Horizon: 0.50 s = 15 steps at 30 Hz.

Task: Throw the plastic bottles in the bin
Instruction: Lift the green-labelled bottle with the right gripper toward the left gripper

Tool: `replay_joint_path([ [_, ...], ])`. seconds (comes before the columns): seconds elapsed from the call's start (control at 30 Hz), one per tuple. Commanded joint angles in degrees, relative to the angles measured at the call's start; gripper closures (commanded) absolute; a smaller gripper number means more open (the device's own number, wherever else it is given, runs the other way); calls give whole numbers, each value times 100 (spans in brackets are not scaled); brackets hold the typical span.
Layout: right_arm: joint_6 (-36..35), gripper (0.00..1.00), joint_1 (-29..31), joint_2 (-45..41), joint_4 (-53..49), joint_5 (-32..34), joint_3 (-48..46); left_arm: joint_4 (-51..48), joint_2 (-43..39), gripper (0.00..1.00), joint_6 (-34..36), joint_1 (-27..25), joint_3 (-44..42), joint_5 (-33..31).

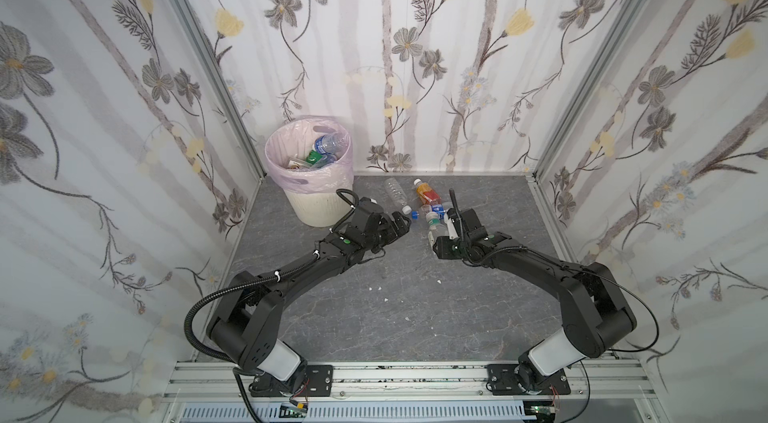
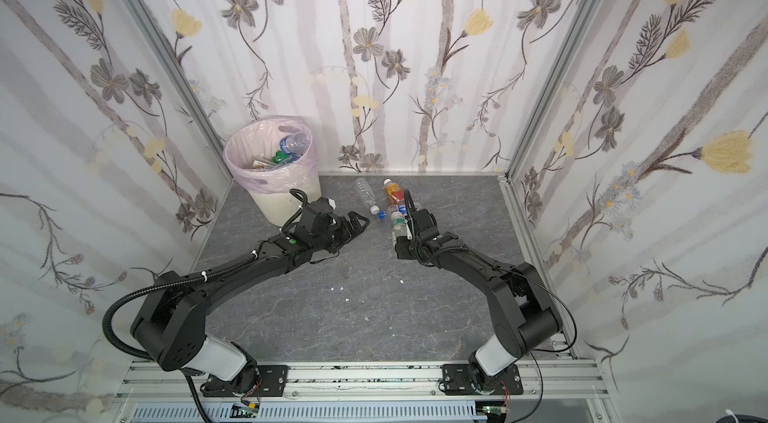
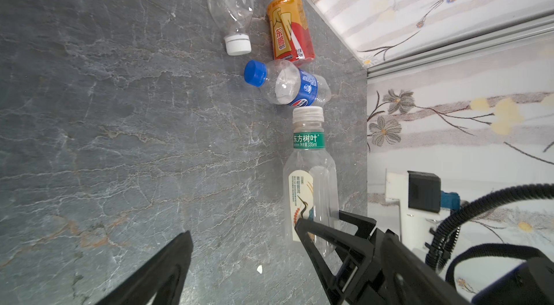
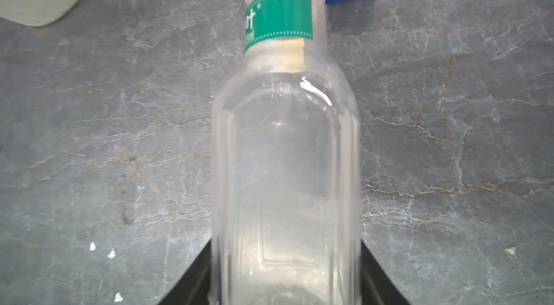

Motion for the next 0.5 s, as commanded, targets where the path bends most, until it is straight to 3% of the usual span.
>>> replay_joint_path([
  [0.0, -20, 53, 57, -274, -41, -166, 76, 125, -100, 0, 89, 77, 138, 100],
  [0.47, 83, 54, 412, -890, -26, -813, 584, 159, -30, 0, 286, 240, 604, 717],
])
